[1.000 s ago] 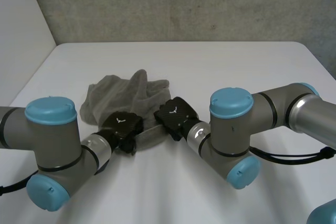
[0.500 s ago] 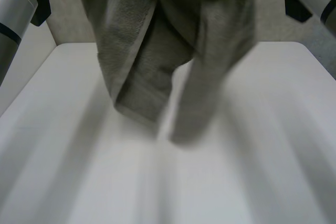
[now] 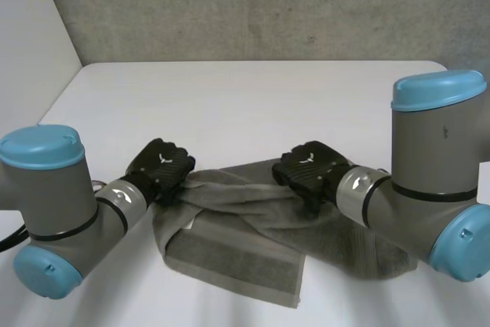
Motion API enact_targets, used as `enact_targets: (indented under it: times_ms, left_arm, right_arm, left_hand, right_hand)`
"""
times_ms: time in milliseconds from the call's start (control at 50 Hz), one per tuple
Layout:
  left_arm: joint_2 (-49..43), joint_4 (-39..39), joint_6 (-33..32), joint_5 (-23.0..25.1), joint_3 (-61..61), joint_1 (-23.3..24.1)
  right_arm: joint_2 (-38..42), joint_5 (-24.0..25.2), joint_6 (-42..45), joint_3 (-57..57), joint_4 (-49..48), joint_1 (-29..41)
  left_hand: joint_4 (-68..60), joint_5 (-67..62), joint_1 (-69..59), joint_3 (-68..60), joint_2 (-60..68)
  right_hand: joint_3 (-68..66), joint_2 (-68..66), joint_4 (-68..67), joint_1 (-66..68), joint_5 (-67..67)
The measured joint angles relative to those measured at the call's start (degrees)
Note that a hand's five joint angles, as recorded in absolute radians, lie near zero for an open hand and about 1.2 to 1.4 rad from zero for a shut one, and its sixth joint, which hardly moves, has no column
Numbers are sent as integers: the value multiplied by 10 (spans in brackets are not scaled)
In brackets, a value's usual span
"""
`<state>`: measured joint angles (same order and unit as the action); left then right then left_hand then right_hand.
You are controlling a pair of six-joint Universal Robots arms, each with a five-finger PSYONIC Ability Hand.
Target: Fold the towel.
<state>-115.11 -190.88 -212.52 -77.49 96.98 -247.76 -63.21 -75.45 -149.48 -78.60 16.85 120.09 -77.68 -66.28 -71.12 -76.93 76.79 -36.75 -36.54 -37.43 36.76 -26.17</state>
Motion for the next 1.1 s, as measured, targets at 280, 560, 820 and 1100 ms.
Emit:
enact_targets:
  times_ms: [280, 560, 820, 1100]
  left_arm:
    - [14, -2, -2, 6, 10, -21]
    - [38, -8, 1, 28, 61, -38]
    - [56, -10, 6, 34, 68, -55]
    - [192, -10, 94, 57, 44, -61]
  right_arm:
    - [37, 6, 36, -6, -4, -92]
    - [118, 21, 28, 40, -25, -116]
    - [87, 25, 18, 41, -22, -131]
    - [-75, 119, -20, 28, 50, -161]
  left_hand:
    - [0, 0, 0, 0, 0]
    - [0, 0, 0, 0, 0]
    - [0, 0, 0, 0, 0]
    - [0, 0, 0, 0, 0]
  right_hand:
    - [117, 115, 129, -121, 132]
    - [113, 112, 124, -116, 120]
    - [-300, -319, -313, 325, -315]
    - [-375, -377, -391, 375, -387]
